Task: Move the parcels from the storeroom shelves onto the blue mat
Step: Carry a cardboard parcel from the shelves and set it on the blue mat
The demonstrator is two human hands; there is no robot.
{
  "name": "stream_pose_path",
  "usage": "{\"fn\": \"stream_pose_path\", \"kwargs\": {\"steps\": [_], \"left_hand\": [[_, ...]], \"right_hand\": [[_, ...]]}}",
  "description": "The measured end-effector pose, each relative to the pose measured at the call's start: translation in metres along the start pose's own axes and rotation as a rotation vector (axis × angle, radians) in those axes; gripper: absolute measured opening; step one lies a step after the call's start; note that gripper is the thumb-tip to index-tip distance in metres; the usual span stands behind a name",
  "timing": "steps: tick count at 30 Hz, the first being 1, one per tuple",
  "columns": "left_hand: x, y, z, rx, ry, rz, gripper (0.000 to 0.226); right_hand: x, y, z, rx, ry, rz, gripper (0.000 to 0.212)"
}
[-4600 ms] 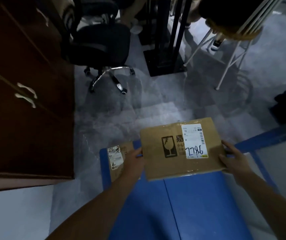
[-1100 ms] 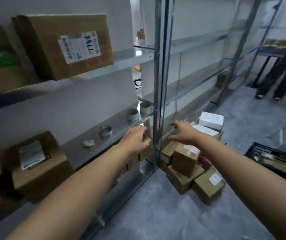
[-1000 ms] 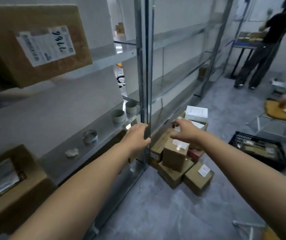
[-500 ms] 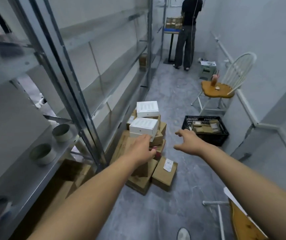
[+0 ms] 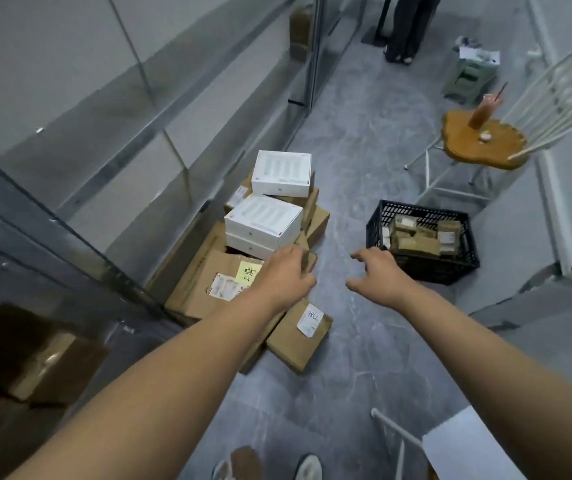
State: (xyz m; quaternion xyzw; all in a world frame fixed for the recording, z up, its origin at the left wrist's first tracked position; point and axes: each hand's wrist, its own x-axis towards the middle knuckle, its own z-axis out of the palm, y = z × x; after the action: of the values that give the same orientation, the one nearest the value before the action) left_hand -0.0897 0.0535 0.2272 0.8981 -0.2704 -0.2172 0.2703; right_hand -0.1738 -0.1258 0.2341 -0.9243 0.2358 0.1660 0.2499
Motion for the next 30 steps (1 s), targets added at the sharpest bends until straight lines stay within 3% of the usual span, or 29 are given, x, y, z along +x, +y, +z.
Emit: {"fn": "stream_pose_path", "kwargs": {"steps": [9,19,24,30], "left_hand": [[0.118,-0.106,0.133,-0.257,-0.124,-0.27,0.047],[0.167,-0.241,0.287,-0.35,-0.289,-0.683,0.044],[0.166,-0.292,0.365,-0.342,-0.33,-0.972,0.034],[0.161,-0.337,0.446,-0.486,-0.254,-1.34,0.057]], "right_hand": [[0.173,0.064,0.099,-0.028,-0.171,0.054,0.064],[0.31,0.143,0.239,-0.034,-0.381,0.069,0.061],[0.366,0.176,0.315,-0.024,-0.438,0.116,0.06],[0.402,0.215,0.401,-0.058,-0.572,0.188,0.067]]}}
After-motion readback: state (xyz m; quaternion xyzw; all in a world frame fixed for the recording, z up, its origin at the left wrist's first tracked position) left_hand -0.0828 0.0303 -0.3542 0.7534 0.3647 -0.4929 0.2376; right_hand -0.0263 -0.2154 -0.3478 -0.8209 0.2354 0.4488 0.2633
